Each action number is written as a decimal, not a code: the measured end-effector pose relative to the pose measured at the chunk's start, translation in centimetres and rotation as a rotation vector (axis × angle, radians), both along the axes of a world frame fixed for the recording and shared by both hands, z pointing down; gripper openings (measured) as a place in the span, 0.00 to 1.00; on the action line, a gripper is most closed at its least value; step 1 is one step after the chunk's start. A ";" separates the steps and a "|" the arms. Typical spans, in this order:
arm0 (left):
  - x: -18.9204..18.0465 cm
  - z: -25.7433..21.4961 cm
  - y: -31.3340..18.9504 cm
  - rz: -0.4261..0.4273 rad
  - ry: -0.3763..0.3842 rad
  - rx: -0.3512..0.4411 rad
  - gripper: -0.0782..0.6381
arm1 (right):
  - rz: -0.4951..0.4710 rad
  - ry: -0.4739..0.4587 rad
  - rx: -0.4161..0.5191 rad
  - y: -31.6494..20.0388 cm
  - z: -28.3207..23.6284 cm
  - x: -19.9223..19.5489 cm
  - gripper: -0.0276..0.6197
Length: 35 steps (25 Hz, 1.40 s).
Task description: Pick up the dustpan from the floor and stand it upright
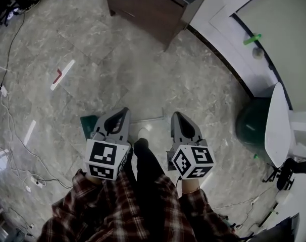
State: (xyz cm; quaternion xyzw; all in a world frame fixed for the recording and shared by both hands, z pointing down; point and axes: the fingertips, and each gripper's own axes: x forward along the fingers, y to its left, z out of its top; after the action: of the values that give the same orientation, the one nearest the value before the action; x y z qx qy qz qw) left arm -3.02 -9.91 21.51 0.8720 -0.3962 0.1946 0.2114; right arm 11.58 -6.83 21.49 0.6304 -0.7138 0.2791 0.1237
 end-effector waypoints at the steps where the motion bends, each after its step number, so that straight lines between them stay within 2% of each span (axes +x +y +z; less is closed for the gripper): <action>1: 0.5 0.4 0.0 -0.002 0.001 -0.008 0.11 | 0.000 0.000 -0.006 0.0 0.6 0.6 0.06; 6: 1.9 2.6 0.6 0.007 -0.025 -0.051 0.11 | 0.005 -0.031 -0.055 0.4 4.5 2.5 0.06; 12: 2.3 6.6 1.3 -0.009 -0.051 -0.103 0.11 | 0.021 -0.082 -0.112 0.1 9.6 3.9 0.19; 23: 3.6 15.0 2.5 0.035 -0.068 -0.178 0.11 | 0.115 -0.096 -0.213 1.0 19.1 6.1 0.35; 29: 2.9 19.4 2.1 0.025 -0.078 -0.210 0.11 | 0.184 -0.153 -0.266 2.3 23.8 6.5 0.37; 35: 3.0 23.9 1.2 0.014 -0.078 -0.240 0.11 | 0.201 -0.174 -0.307 2.2 29.2 6.6 0.37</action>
State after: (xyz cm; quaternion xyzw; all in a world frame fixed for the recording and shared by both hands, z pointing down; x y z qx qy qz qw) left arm -0.01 -8.69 45.45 0.8350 -0.3722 0.2756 0.2973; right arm 18.15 -4.68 50.66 0.6457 -0.6042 0.4491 0.1277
